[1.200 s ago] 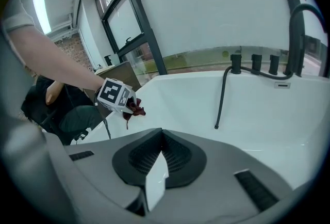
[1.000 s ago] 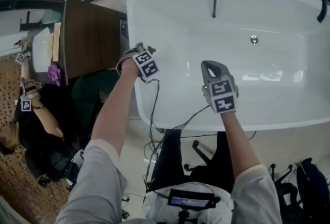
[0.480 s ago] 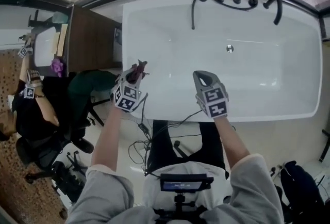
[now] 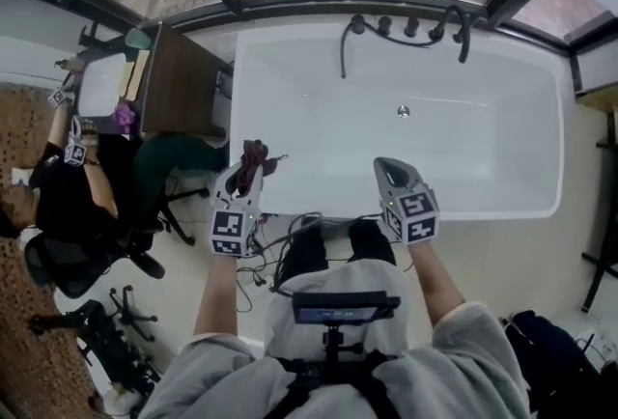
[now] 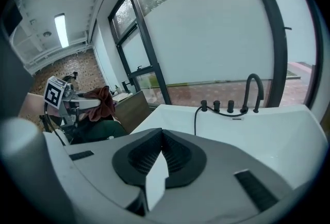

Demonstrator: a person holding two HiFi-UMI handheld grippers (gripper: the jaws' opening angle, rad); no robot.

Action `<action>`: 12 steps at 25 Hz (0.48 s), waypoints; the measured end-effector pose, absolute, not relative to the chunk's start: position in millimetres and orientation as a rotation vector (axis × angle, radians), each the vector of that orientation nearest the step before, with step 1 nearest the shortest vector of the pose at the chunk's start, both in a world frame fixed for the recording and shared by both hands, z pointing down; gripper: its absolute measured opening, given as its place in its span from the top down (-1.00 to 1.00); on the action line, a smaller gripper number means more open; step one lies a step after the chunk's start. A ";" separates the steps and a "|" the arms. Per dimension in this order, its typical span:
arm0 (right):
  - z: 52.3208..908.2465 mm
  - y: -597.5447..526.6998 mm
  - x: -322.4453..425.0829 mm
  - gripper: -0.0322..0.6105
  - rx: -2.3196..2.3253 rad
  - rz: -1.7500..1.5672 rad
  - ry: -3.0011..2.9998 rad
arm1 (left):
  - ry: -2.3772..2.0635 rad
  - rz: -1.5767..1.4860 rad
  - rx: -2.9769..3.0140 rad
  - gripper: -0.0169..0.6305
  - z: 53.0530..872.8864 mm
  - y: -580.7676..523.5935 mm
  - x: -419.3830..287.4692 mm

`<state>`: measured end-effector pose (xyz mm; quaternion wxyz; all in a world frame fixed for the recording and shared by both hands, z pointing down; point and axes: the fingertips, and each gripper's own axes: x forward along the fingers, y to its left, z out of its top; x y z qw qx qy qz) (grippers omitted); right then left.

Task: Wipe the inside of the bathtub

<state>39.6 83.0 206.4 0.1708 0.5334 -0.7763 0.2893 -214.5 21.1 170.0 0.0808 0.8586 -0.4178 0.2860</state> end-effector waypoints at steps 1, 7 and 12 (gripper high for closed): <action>198.0 90.1 42.4 0.87 1.535 0.809 -2.201 | -1.253 0.794 2.561 0.70 157.6 27.4 -215.0; 151.1 117.7 35.6 0.87 1.676 0.792 -2.165 | -1.217 0.552 2.565 0.69 110.1 45.5 -220.7; 134.4 152.9 4.4 0.87 1.734 0.805 -2.144 | -1.199 0.462 2.595 0.69 86.0 63.8 -235.9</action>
